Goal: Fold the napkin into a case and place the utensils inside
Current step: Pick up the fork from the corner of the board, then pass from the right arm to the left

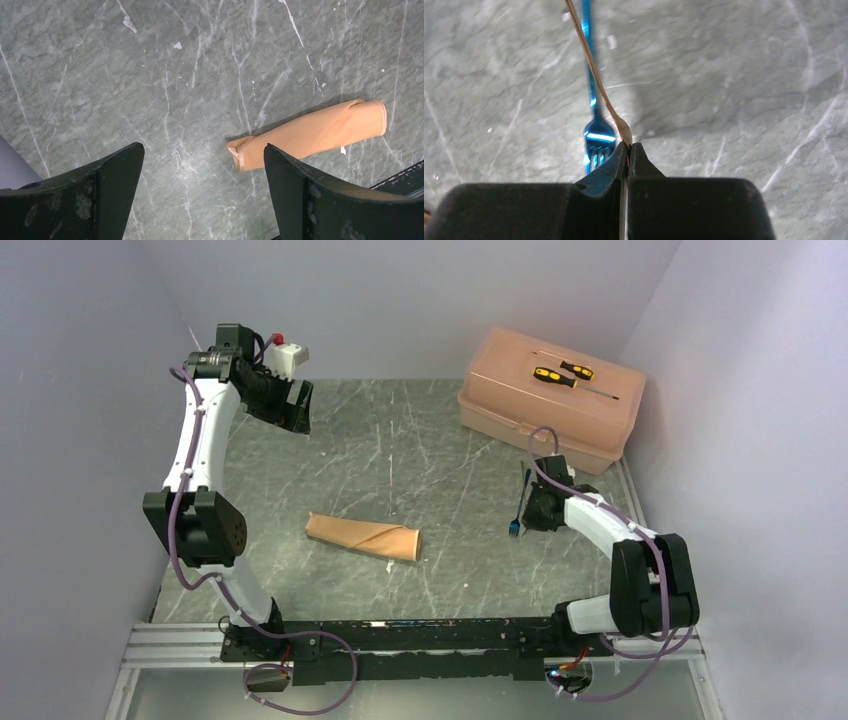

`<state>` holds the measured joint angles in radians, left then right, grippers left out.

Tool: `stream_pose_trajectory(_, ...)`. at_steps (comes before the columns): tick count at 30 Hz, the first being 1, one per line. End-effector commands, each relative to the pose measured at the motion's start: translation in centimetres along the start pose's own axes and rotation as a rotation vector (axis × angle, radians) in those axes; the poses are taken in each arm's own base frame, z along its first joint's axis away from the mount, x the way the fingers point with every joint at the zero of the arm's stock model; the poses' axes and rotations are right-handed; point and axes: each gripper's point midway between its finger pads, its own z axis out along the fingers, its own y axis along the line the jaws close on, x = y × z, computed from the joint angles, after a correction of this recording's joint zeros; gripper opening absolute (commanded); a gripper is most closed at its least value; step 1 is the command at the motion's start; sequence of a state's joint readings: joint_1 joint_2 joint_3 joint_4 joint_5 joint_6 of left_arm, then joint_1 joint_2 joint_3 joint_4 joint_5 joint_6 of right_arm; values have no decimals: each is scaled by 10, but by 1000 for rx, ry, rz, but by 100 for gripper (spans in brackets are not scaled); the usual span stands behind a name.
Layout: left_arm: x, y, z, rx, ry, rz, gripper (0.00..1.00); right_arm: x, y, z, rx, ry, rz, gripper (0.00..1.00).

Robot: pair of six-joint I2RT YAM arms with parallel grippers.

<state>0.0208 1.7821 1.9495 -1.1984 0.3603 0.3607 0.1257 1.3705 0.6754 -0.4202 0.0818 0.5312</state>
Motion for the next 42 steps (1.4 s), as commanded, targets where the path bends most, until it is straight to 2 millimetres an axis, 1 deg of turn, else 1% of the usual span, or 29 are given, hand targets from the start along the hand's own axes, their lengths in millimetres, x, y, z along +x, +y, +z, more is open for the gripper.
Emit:
stream_pose_trajectory(1, 1, -8, -13, 8, -15, 11, 95, -26, 39, -35, -61, -108, -142, 0)
stream_pose_trajectory(3, 3, -14, -14, 35, -13, 22, 95, -23, 61, -50, -105, -107, -210, 0)
stream_pose_trajectory(6, 8, -29, -15, 116, -15, 65, 95, -9, 102, -78, -250, -69, -329, 0)
stream_pose_trajectory(9, 19, -53, -16, 244, -33, 136, 95, 8, 149, -115, -491, 0, -442, 0)
stream_pose_trajectory(10, 23, -61, -16, 282, -43, 153, 95, 14, 166, -129, -589, 28, -485, 0)
stream_pose_trajectory(11, 26, -68, -16, 315, -52, 171, 95, 17, 185, -148, -692, 47, -529, 0)
stream_pose_trajectory(12, 27, -76, -18, 351, -66, 182, 95, 22, 199, -162, -764, 72, -581, 0)
stream_pose_trajectory(14, 27, -95, -26, 448, -99, 183, 95, 37, 224, -180, -871, 138, -682, 0)
stream_pose_trajectory(16, 24, -112, -37, 530, -130, 158, 95, 52, 246, -193, -985, 212, -746, 0)
stream_pose_trajectory(17, 23, -120, -42, 570, -144, 151, 95, 62, 254, -198, -1040, 267, -772, 0)
stream_pose_trajectory(18, 24, -128, -48, 611, -155, 153, 95, 70, 261, -199, -1071, 309, -803, 0)
stream_pose_trajectory(20, 27, -138, -55, 653, -174, 162, 95, 85, 273, -196, -1095, 386, -858, 0)
stream_pose_trajectory(22, 34, -145, -61, 689, -175, 194, 95, 99, 280, -187, -1086, 462, -909, 0)
stream_pose_trajectory(24, 42, -150, -66, 717, -162, 218, 95, 107, 286, -179, -1077, 508, -942, 0)
stream_pose_trajectory(26, 50, -153, -68, 742, -139, 228, 95, 113, 292, -178, -1103, 534, -962, 0)
stream_pose_trajectory(28, 59, -158, -71, 781, -116, 233, 95, 114, 297, -182, -1141, 529, -978, 0)
stream_pose_trajectory(32, 71, -159, -68, 785, -91, 243, 95, 116, 296, -187, -1189, 532, -1023, 0)
stream_pose_trajectory(34, 74, -161, -69, 786, -94, 258, 95, 116, 295, -186, -1192, 541, -1041, 0)
stream_pose_trajectory(37, 76, -157, -63, 780, -68, 245, 95, 114, 297, -192, -1220, 545, -1067, 0)
stream_pose_trajectory(38, 77, -162, -60, 793, -43, 240, 95, 113, 298, -193, -1225, 541, -1074, 0)
stream_pose_trajectory(40, 77, -164, -56, 807, -3, 200, 95, 109, 301, -192, -1214, 525, -1080, 0)
stream_pose_trajectory(42, 81, -169, -54, 814, 25, 206, 95, 105, 303, -194, -1219, 517, -1093, 0)
